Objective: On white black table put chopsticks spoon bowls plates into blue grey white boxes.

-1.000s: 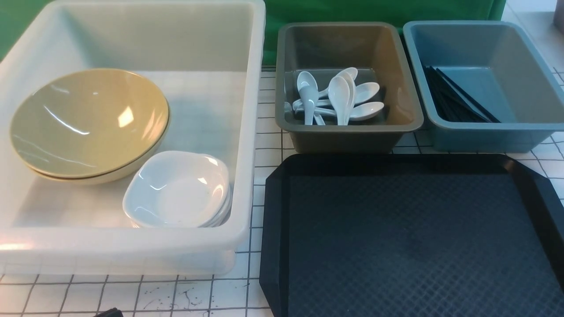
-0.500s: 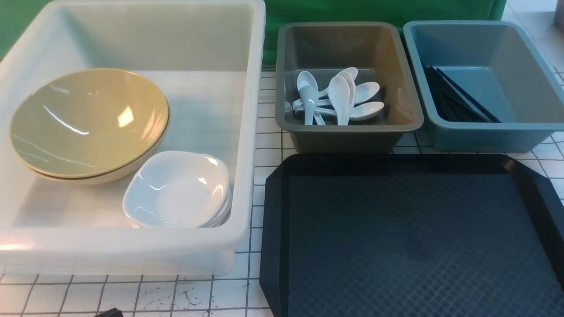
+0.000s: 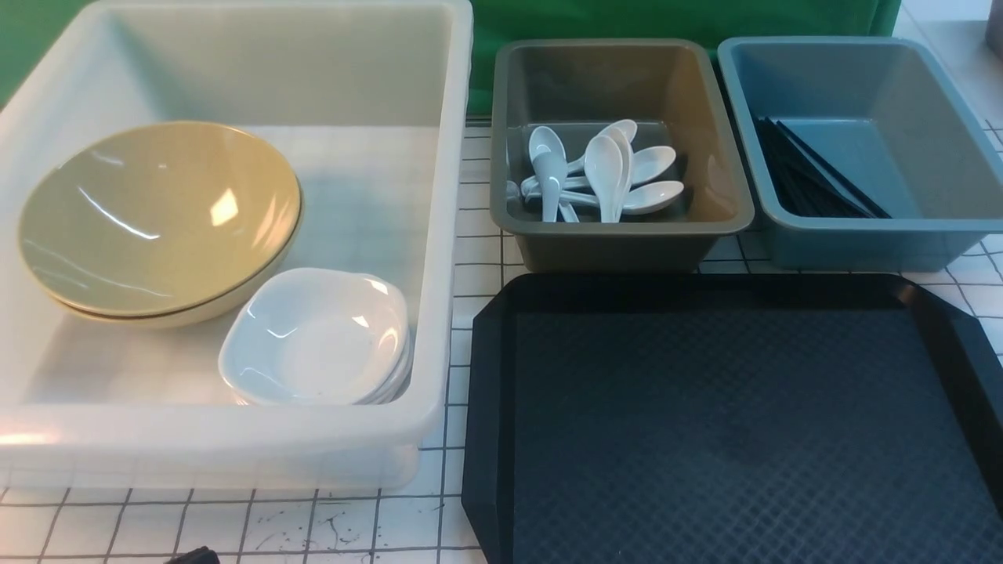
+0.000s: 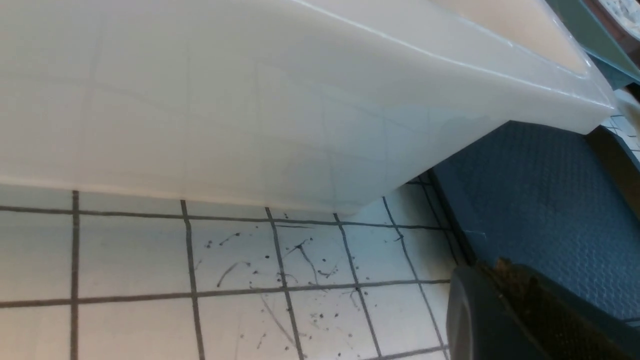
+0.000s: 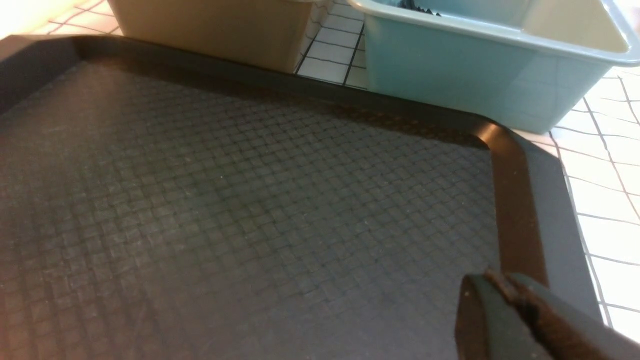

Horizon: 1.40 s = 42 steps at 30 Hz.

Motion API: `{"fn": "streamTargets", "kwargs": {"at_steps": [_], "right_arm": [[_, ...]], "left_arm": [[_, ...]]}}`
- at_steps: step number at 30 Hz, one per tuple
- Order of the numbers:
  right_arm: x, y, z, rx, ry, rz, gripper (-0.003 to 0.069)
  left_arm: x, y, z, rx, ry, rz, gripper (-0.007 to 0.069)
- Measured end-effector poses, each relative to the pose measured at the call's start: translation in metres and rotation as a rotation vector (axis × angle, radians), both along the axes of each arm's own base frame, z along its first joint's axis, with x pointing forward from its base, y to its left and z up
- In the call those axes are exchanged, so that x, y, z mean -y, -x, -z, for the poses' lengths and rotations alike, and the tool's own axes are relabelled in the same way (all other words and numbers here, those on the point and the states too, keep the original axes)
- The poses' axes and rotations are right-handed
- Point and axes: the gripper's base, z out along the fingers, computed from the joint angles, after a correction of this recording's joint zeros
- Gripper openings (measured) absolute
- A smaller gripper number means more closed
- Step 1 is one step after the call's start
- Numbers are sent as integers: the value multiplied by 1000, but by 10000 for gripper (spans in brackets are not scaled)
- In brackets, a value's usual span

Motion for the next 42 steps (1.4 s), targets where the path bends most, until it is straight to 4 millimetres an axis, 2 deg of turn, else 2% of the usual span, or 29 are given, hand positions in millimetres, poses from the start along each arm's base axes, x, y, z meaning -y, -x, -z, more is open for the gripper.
{"fn": "streamTargets", "kwargs": {"at_steps": [5, 8, 11, 14, 42], "right_arm": [[0, 0, 0, 0, 0, 0, 38], [0, 0, 0, -1, -1, 0, 41], [0, 0, 0, -1, -1, 0, 44], [0, 0, 0, -1, -2, 0, 46], [0, 0, 0, -1, -2, 0, 57]], "left_arm": [[-11, -5, -10, 134, 74, -243, -1], [-18, -9, 1, 132, 114, -410, -1], [-21, -9, 11, 71, 168, -499, -1], [-21, -8, 15, 20, 183, -522, -1], [-21, -9, 15, 20, 201, -522, 0]]}}
